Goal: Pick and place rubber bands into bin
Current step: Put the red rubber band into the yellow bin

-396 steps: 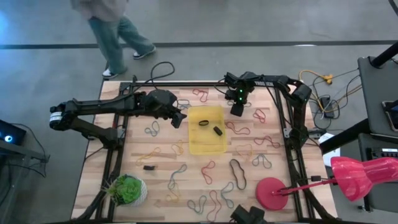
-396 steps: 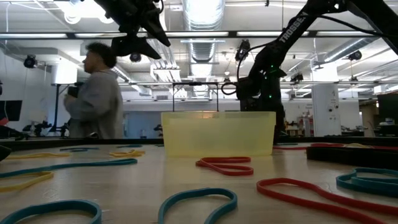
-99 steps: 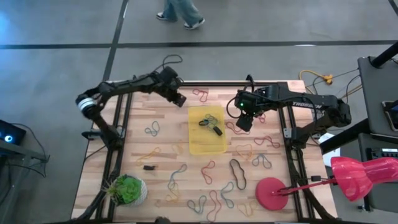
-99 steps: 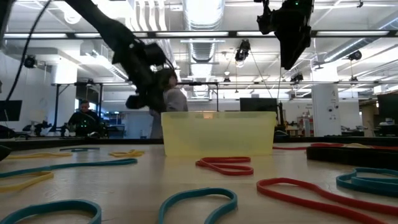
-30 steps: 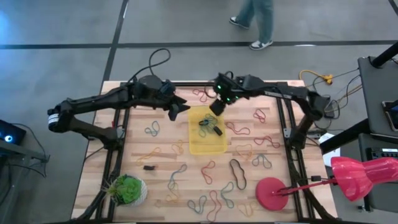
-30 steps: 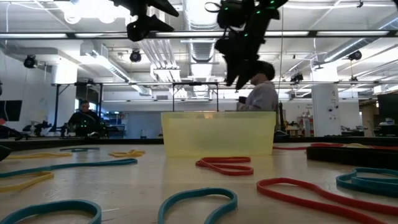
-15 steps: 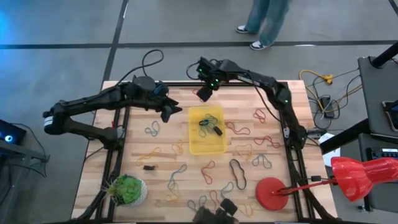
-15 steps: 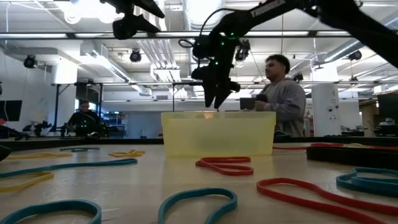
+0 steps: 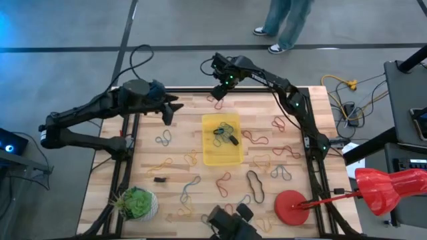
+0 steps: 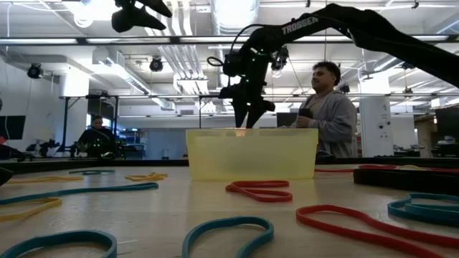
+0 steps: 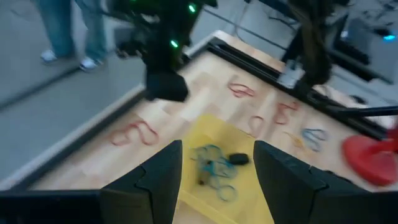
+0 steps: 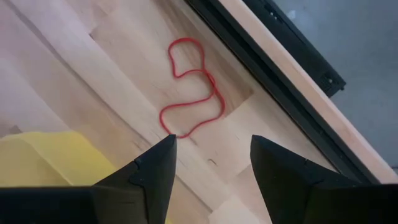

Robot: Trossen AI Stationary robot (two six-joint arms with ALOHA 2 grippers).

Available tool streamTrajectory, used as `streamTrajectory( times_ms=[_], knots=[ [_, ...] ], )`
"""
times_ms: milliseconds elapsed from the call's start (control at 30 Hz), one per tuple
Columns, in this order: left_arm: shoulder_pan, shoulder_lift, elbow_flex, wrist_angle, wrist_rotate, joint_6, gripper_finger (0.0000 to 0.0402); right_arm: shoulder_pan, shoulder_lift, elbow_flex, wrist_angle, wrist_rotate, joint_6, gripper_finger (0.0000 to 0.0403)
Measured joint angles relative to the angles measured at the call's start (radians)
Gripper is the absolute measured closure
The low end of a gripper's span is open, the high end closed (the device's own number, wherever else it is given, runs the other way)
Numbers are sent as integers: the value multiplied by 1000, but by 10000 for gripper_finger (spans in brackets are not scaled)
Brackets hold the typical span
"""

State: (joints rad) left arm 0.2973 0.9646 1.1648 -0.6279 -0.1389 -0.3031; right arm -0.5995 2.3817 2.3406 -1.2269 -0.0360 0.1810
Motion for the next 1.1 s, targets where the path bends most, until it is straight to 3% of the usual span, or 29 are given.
streamTrajectory(
  times_ms=[167, 367, 667, 1100],
  knots=[
    [25, 23, 0, 63, -84, 29, 219, 1, 2, 1, 4, -2, -30, 211],
    [73, 91, 0, 168, -85, -11, 219, -20, 4, 2, 65, -1, -61, 211],
    [142, 185, 19, 176, -78, -31, 219, -86, 45, -3, 123, -55, 21, 211],
    [192, 192, 32, 200, -75, 31, 219, -95, 99, -5, 158, -78, 89, 211]
  ],
)
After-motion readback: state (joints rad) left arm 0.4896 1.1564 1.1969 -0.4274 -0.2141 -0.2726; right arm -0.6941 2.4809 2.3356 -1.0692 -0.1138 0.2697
